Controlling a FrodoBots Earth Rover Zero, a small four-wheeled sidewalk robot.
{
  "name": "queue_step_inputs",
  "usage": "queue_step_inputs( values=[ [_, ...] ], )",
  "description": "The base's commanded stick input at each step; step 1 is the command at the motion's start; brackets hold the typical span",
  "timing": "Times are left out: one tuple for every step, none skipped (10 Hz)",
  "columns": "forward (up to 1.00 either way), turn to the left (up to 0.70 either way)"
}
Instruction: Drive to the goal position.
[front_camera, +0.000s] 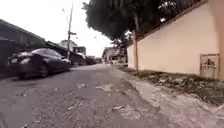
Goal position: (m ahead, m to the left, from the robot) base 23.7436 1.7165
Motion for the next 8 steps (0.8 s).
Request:
queue_step_inputs(
  values=[
    [0.7, 0.01],
    [0.7, 0.01],
    [0.7, 0.01],
    [0.7, 0.01],
    [0.7, 0.01],
    [0.7, 0.01],
    [0.7, 0.01],
    [0.7, 0.01]
  ],
)
